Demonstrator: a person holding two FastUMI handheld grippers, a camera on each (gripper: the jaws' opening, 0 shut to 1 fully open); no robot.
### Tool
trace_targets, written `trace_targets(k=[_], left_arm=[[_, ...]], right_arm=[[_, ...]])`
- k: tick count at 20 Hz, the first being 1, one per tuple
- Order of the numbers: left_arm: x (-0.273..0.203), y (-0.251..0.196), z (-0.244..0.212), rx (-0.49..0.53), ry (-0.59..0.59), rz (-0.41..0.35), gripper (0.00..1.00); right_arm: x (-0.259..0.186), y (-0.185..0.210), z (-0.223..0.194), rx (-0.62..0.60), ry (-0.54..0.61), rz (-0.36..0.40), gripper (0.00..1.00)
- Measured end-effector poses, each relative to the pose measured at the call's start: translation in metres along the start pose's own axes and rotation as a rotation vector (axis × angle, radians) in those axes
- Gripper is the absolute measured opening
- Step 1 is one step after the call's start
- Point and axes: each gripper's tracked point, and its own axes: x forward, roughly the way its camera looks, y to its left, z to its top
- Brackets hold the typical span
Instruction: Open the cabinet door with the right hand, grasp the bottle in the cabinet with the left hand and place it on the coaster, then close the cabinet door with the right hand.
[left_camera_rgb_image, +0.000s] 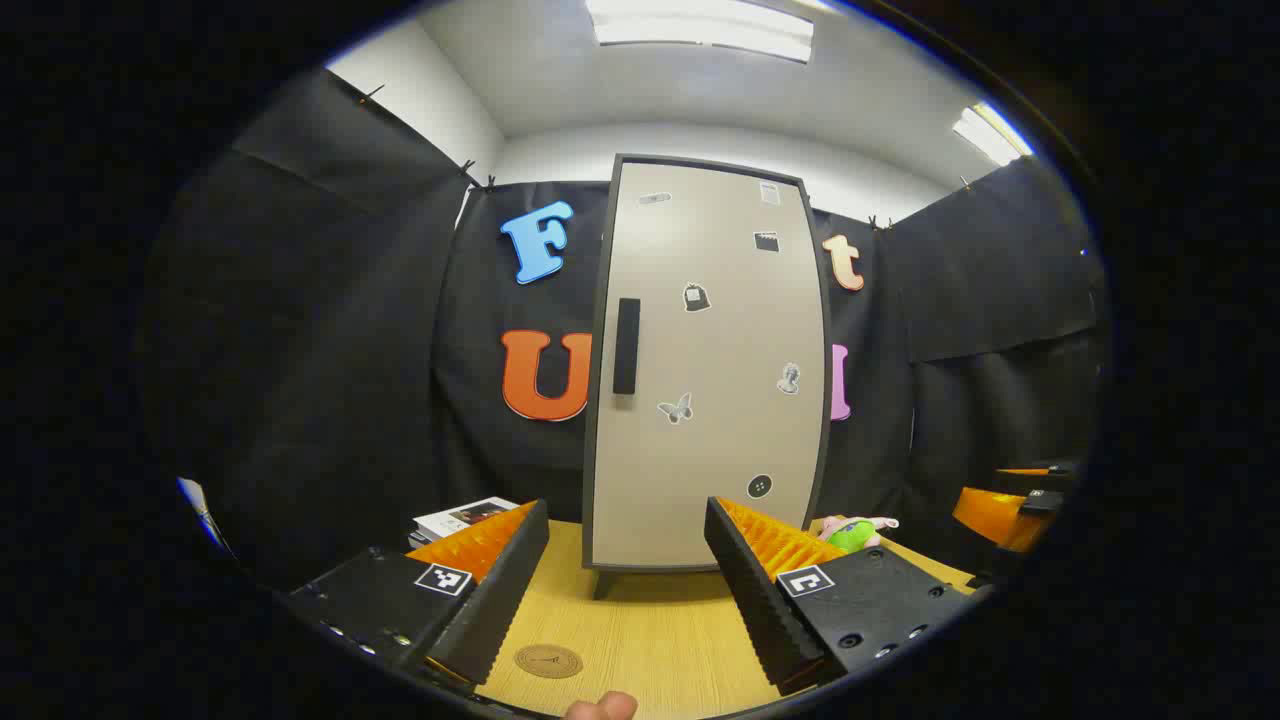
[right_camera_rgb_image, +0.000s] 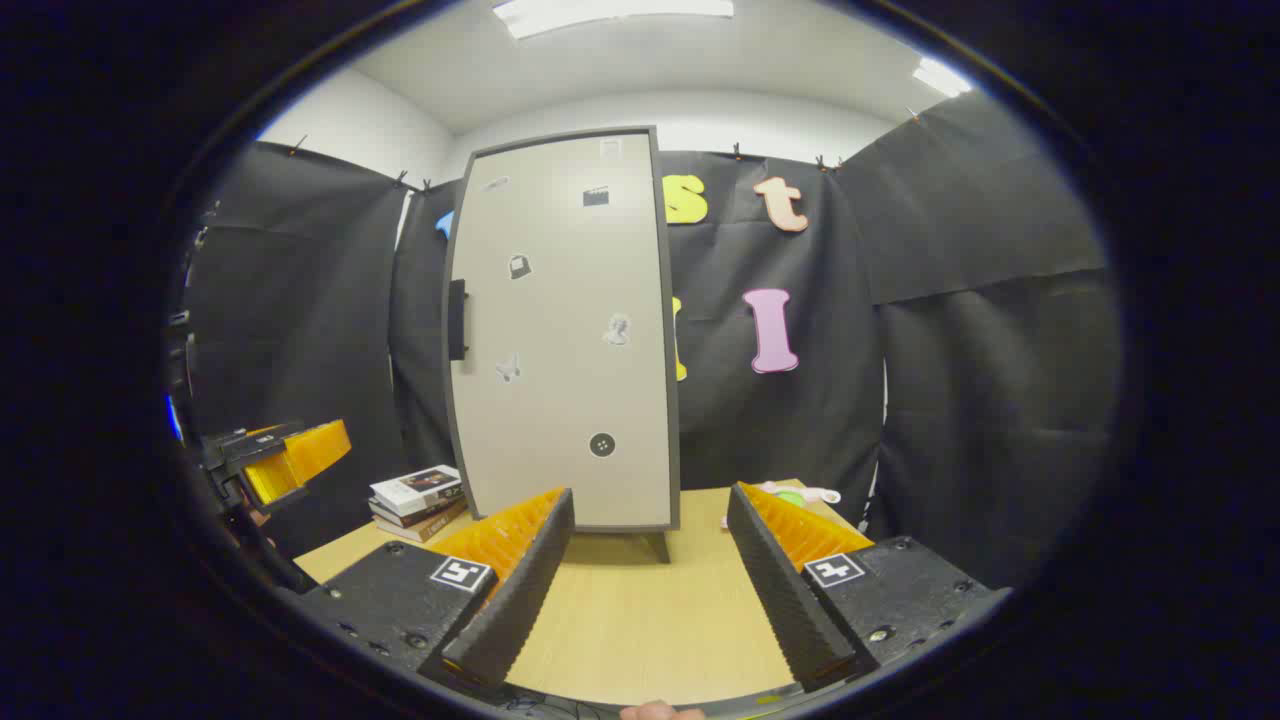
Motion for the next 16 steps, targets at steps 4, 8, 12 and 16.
trace_targets(k=[4, 8, 12, 16], left_arm=[[0.000, -0.007, 0.001, -0.001, -0.002, -0.023, 0.95], [0.000, -0.010, 0.003, 0.014, -0.009, -0.033, 0.95], [0.002, -0.012, 0.001, 0.019, -0.004, -0.044, 0.95], [0.004, -0.014, 0.002, 0.016, -0.009, -0.051, 0.95]], right_arm=[[0.002, -0.006, 0.002, 0.002, -0.011, -0.011, 0.94], [0.003, -0.009, 0.002, 0.006, -0.011, -0.023, 0.94], [0.001, -0.012, 0.001, 0.012, -0.012, -0.031, 0.94], [0.001, -0.012, 0.000, 0.015, -0.011, -0.035, 0.94]])
